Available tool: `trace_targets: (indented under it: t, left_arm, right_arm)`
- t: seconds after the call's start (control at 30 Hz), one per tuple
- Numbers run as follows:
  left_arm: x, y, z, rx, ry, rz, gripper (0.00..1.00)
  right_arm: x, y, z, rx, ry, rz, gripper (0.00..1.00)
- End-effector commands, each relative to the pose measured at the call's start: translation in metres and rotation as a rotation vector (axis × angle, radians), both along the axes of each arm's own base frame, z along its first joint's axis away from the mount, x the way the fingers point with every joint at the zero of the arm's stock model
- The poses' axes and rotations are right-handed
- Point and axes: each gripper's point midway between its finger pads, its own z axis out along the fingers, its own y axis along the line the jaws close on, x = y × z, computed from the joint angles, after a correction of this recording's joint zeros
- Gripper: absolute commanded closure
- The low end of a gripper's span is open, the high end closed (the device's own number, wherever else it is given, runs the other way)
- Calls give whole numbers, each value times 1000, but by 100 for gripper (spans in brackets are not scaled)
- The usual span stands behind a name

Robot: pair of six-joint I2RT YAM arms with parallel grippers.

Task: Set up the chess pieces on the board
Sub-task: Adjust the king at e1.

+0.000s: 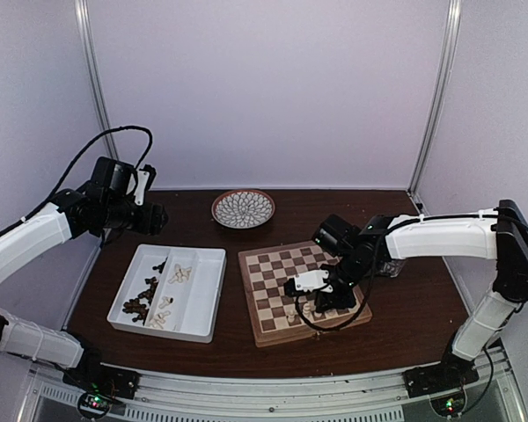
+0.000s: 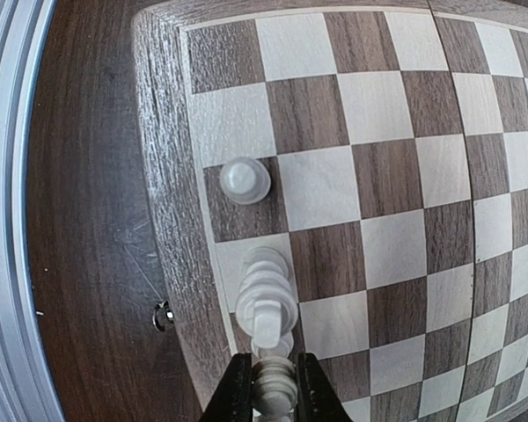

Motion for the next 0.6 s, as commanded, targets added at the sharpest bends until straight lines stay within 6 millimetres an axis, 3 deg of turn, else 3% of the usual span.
trace_targets:
  t: [0.0, 0.57]
  left_arm:
    - [5, -1, 19, -26, -57, -10, 28]
    - [6, -2, 19, -25, -56, -10, 28]
  right_arm:
    - [0, -6, 3, -13, -24, -2, 94]
    - [-11, -3, -1, -3, 33, 24, 88]
